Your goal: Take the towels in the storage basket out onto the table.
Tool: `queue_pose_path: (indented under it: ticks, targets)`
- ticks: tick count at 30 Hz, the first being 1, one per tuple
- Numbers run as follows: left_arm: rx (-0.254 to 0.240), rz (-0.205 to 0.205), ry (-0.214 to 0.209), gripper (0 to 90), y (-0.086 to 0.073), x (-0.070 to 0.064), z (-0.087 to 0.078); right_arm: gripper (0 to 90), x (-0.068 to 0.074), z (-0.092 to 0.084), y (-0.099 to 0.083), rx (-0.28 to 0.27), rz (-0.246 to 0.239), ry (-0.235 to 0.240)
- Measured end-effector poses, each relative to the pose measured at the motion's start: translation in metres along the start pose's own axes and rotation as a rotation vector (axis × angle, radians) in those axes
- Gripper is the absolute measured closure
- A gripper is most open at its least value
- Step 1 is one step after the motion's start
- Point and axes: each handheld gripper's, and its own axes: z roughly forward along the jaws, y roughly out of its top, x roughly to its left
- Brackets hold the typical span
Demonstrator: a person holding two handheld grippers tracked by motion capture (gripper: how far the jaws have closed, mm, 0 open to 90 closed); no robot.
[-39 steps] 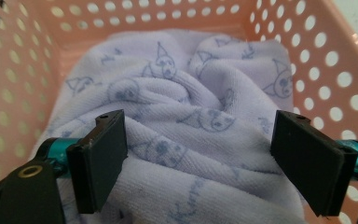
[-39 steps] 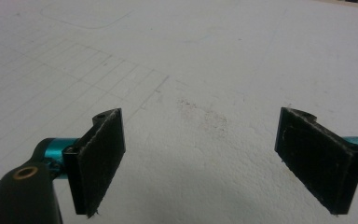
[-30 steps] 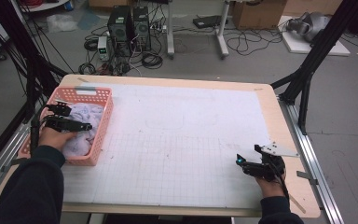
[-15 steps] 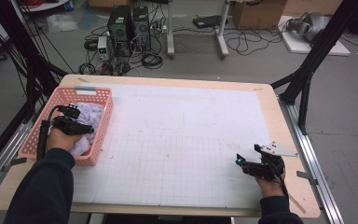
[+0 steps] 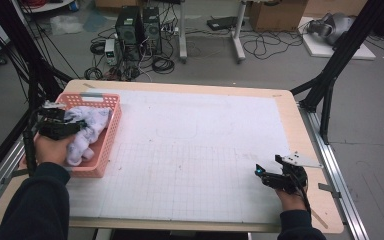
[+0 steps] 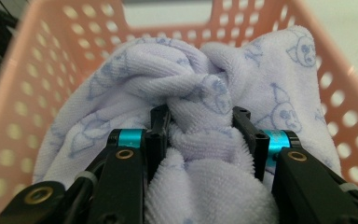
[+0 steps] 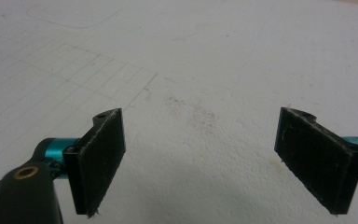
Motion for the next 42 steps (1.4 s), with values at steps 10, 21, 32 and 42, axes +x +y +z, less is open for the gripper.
queue_pose_path:
  ticks: [10, 21, 32, 42]
  targets:
    - [-0.299, -0.003, -0.089, 62.2, 0.018, 0.011, -0.049, 14.8, 0.002, 0.000, 0.001, 0.001, 0.004, 0.003]
    - [-0.468, 0.031, -0.105, 62.4, 0.037, 0.005, -0.082, 14.8, 0.000, -0.002, 0.001, -0.005, 0.000, -0.003]
    - [-0.625, 0.129, -0.122, 62.4, 0.062, -0.009, -0.119, 14.8, 0.001, -0.001, 0.001, -0.001, 0.003, -0.002]
    - [-0.733, 0.199, -0.135, 62.4, 0.106, -0.025, -0.160, 14.8, 0.001, -0.001, 0.000, -0.001, 0.007, -0.002]
